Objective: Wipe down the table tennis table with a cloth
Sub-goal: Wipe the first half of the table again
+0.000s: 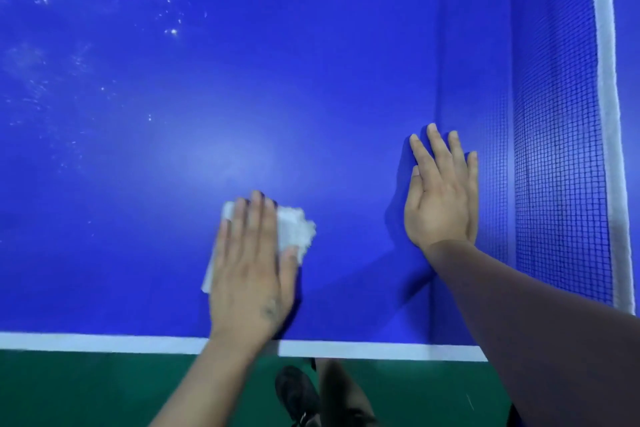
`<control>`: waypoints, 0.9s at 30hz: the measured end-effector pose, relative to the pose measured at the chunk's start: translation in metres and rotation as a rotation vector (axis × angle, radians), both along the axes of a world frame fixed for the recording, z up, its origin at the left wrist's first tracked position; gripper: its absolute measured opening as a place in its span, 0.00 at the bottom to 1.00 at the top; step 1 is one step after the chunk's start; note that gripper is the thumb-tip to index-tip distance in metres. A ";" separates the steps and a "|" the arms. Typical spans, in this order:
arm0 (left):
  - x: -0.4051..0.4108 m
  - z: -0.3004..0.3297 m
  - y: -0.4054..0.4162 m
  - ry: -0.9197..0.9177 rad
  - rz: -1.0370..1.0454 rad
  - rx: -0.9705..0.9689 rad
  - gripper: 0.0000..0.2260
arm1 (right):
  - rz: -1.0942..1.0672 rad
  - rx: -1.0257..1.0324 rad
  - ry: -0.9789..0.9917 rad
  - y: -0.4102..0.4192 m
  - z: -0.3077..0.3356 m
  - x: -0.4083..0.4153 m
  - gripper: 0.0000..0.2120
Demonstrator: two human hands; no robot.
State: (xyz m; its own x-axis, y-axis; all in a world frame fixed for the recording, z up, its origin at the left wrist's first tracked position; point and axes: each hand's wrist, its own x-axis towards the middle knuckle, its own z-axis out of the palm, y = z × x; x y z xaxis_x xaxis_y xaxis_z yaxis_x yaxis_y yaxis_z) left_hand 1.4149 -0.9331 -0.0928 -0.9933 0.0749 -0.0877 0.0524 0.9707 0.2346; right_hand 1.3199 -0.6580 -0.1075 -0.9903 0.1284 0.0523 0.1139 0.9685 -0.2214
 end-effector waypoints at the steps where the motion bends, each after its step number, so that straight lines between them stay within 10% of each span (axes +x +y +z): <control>1: -0.013 -0.002 -0.014 0.010 0.051 -0.038 0.30 | 0.004 -0.001 0.002 0.000 0.000 0.000 0.24; 9: -0.122 -0.018 0.037 0.096 0.229 0.024 0.32 | 0.012 -0.007 0.020 0.001 -0.003 -0.001 0.24; 18: 0.045 -0.009 0.092 0.005 -0.146 0.091 0.30 | 0.010 -0.003 0.020 0.001 -0.004 0.000 0.24; 27: -0.016 -0.012 -0.017 0.047 0.281 -0.088 0.30 | 0.002 -0.006 0.011 0.000 -0.002 -0.001 0.24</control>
State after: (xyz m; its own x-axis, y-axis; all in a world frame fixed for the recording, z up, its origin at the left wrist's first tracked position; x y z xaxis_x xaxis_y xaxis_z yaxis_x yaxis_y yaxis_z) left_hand 1.3992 -0.9500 -0.1047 -0.9773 -0.2091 -0.0352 -0.2120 0.9652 0.1527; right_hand 1.3194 -0.6581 -0.1095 -0.9900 0.1263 0.0620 0.1091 0.9675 -0.2283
